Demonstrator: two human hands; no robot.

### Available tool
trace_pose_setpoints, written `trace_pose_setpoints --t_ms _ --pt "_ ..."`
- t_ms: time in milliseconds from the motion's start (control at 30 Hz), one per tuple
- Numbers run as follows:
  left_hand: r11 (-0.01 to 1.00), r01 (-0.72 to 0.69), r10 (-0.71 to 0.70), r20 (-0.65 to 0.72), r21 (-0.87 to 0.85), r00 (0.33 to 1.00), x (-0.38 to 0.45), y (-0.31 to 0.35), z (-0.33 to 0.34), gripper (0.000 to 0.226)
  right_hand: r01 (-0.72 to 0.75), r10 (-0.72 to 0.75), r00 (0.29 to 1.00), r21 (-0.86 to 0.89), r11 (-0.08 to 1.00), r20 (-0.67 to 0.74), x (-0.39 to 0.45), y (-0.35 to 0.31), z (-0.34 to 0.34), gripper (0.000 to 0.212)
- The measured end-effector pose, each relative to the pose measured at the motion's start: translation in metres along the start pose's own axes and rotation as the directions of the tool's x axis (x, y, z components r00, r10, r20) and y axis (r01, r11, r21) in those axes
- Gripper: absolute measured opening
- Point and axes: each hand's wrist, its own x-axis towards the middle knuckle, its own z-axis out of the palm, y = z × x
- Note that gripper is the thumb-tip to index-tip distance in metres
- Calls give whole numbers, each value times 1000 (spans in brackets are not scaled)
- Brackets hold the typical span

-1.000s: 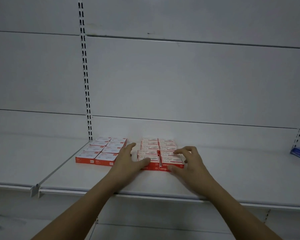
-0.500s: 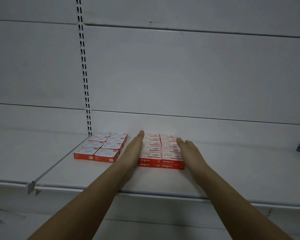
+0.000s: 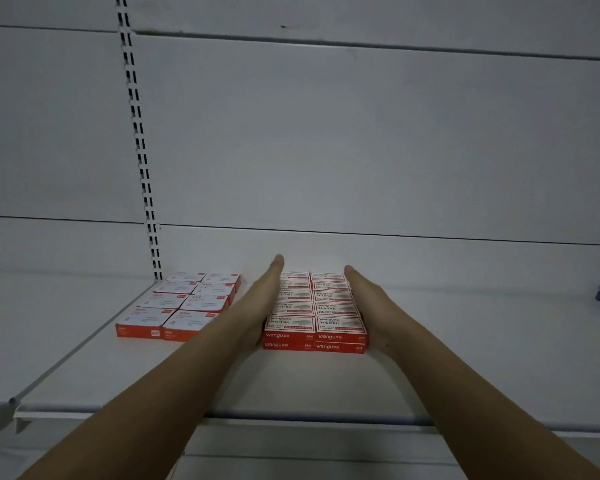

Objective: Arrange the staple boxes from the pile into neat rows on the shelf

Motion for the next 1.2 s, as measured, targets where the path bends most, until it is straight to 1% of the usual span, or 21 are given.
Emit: trace_pose_setpoints --t_ms 100,133,167,233,267,400,500,567,633,700,800,900,967,1033,1100,1133,1167,1200 --pt "999 -19 17 -60 -27 998 6 12 -4 45 81 -82 989 -10 997 -121 10 -8 -6 37" --pt "998 -4 2 -41 -56 999 8 14 -4 47 71 -68 991 17 997 -118 14 -10 -5 40" --pt "998 20 -20 -2 -55 1000 11 13 -2 50 32 -30 997 38 999 -67 18 -11 -4 44" --pt "998 53 -52 58 -23 997 11 11 3 54 -38 38 999 13 999 16 21 -11 0 49" --pt "998 61 -59 61 -28 996 13 11 4 53 -44 44 999 4 999 25 24 -12 0 50" --pt "998 7 -6 26 -55 1000 26 18 0 53 22 -21 999 43 999 -37 43 -16 -8 48" --pt "997 37 -33 60 -71 998 33 12 3 52 18 -18 1000 21 1000 -7 54 -9 -5 42" --pt "997 35 -33 26 -70 999 37 8 4 53 -2 1 1000 50 999 20 59 -3 -4 40" --pt "999 28 -27 19 -45 999 42 6 0 67 -16 14 999 59 998 30 64 -2 -9 41" --pt "999 -27 26 45 21 999 48 6 -3 71 9 -10 1000 29 1000 9 69 -4 -10 42" --pt "998 -55 52 64 43 997 51 5 -3 71 36 -36 999 20 999 -3 74 -3 -10 41" --pt "996 -90 89 83 8 993 46 8 -4 68 56 -55 998 76 996 -8 68 -5 -10 35" --pt "994 -104 105 66 -16 992 43 6 -2 57 65 -64 998 139 988 -13 62 -6 -9 32" --pt "994 -110 110 51 0 993 35 5 2 47 93 -89 995 153 984 -34 55 -5 -10 33" --pt "983 -155 156 4 95 988 26 10 4 48 136 -129 988 79 987 -90 50 -6 -12 33" --pt "962 -202 211 -36 182 977 22 13 3 49 161 -159 974 3 987 -162 45 -9 -14 30" --pt "927 -254 270 -21 278 963 17 18 1 55 211 -220 954 -62 975 -206 44 -11 -18 25" --pt "902 -259 283 -20 346 959 16 22 -2 60 243 -263 935 -112 964 -239 38 -17 -20 17"
